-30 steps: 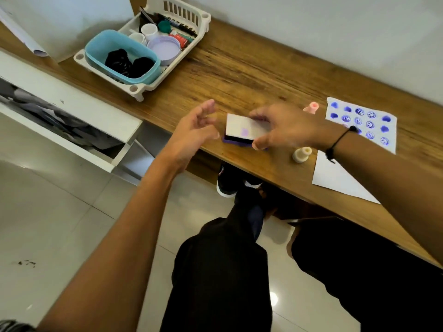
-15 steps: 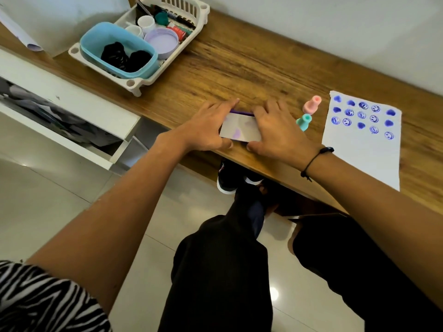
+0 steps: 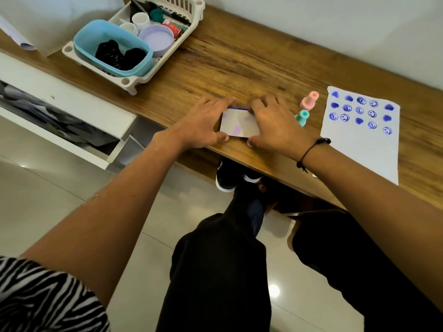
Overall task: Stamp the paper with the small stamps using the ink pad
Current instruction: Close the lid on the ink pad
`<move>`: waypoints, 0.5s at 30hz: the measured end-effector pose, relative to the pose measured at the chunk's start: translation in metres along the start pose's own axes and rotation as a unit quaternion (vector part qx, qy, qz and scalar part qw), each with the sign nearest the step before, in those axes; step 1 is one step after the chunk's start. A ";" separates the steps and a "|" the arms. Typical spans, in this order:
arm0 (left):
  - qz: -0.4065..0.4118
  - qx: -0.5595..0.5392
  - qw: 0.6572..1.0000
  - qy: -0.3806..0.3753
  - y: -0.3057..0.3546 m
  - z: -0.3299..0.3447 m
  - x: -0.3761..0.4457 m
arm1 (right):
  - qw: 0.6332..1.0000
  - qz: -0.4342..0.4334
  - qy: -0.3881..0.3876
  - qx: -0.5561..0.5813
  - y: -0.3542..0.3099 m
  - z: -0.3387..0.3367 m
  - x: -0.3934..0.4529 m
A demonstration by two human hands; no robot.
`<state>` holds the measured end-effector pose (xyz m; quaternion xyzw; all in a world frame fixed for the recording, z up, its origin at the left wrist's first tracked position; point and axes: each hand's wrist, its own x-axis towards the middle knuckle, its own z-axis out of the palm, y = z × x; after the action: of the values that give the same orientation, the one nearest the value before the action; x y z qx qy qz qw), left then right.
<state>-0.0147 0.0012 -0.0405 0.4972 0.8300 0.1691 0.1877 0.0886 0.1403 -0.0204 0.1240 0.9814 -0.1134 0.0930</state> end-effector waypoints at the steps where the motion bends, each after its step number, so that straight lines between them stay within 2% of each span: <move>1: 0.002 0.002 1.000 0.003 0.000 0.000 0.000 | 1.000 0.003 -0.012 0.010 0.001 -0.001 0.002; 7: 0.007 0.009 1.000 0.010 0.000 0.000 0.000 | 0.998 0.028 -0.012 0.059 0.004 -0.001 0.006; 15: 0.001 0.026 1.000 0.018 -0.006 0.005 0.002 | 0.999 -0.002 0.019 0.047 0.012 0.002 0.006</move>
<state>-0.0177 0.0012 -0.0474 0.4994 0.8370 0.1566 0.1600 0.0865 0.1521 -0.0254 0.1283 0.9768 -0.1571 0.0687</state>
